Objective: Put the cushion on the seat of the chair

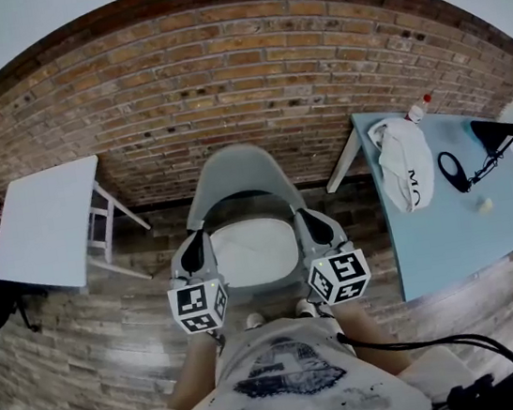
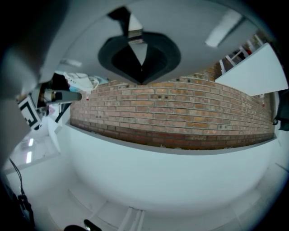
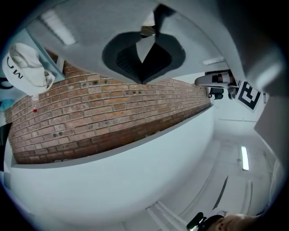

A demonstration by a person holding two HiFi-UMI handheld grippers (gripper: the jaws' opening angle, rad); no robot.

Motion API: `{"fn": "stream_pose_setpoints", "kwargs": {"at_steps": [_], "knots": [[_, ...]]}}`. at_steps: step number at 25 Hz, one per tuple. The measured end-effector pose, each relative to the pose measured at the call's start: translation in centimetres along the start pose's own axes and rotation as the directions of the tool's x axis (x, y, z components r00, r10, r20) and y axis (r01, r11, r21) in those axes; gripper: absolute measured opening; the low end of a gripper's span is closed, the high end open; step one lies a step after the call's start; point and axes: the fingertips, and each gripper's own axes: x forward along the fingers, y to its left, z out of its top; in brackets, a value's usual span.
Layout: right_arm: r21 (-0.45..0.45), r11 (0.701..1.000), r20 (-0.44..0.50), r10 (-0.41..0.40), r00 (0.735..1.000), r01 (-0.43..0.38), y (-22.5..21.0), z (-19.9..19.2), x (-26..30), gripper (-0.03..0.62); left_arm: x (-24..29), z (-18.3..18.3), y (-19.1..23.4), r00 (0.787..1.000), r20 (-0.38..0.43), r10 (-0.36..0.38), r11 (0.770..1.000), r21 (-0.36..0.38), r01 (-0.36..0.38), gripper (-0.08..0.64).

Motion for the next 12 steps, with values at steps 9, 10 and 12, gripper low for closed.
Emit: {"fn": "stream_pose_setpoints", "kwargs": {"at_steps": [9,10,12], "knots": [[0.007,1.000,-0.007,-0.004,1.000,0.004,-0.03,-0.27,0.63,-0.003,0.45,-0.53,0.61,1.000,-0.014,-0.002,1.000,-0.020,0.001,-0.009],[0.007,1.000,-0.007,-0.004,1.000,0.004,-0.03,-0.26,0.69,-0.003,0.52,-0.52,0.66,1.000,-0.014,-0.002,1.000,-0.020,0.002,-0.009],[0.009,1.000,-0.009,-0.005,1.000,0.005,-0.04,-0.28,0.80,-0.002,0.63,-0.47,0.72,1.000,-0.014,-0.003,1.000,-0.019,0.003,-0.009]]}}
